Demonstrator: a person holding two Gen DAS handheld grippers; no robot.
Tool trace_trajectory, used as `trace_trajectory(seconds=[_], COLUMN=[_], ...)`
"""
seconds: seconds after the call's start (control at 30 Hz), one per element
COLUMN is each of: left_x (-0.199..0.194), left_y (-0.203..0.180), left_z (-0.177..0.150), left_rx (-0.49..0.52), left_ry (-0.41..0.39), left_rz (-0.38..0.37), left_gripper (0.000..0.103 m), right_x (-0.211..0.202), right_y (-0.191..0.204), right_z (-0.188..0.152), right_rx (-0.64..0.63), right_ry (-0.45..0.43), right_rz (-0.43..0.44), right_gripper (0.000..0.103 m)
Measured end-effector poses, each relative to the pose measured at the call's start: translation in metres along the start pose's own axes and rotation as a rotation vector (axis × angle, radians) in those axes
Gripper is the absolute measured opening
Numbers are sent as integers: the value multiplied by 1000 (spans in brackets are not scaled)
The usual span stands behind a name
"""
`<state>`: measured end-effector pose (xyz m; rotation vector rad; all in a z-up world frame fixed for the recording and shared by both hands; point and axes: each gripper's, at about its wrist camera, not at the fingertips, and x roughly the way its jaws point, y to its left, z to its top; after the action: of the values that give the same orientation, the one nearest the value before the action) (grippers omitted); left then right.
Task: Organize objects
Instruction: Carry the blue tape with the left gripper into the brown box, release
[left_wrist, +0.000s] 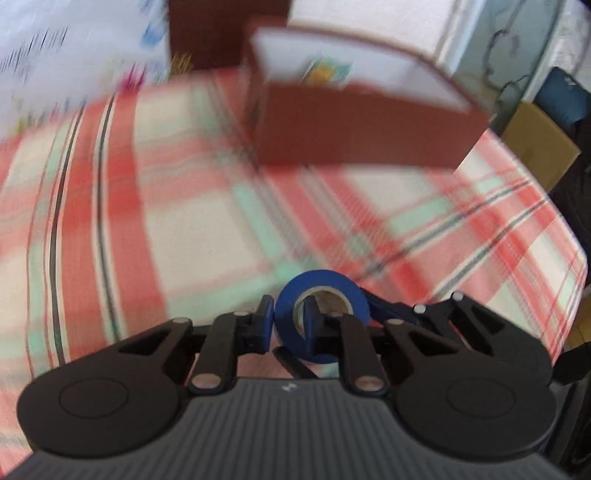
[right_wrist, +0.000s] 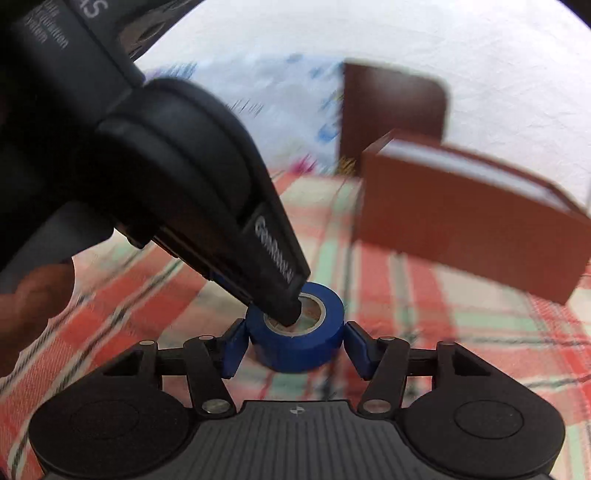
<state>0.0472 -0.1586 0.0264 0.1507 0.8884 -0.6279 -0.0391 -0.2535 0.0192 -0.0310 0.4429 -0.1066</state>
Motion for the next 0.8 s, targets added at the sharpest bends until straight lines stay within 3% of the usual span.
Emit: trace_trajectory(seconds=[0.1, 0.23, 0.47, 0.5, 0.6, 0.67, 0.8], left_x=[-12, -6, 42, 49, 70, 84, 93], left_y=[-25, -62, -114, -119, -128, -127, -115], left_z=[38, 92, 154, 159, 168, 170, 165], left_rx=[61, 136, 220, 224, 251, 253, 235], left_ry=[-100, -183, -208, -207, -228, -222, -177], left_rz=[-22, -38, -60, -55, 27, 102, 138], left_gripper=[19, 20, 21, 27, 43, 46, 46], right_x=[-6, -2, 32, 39, 68, 72, 65], right_y=[-27, -75, -160, -169, -192, -205, -208], right_z=[26, 55, 77, 77, 74, 69, 63], right_rx=[-7, 2, 74, 79, 77, 140, 175], right_ry=[-115, -200, -196, -186, -117, -129, -157], right_rz=[-86, -186, -289, -302, -350, -341, -349], right_gripper=[55, 55, 55, 55, 56, 63, 66])
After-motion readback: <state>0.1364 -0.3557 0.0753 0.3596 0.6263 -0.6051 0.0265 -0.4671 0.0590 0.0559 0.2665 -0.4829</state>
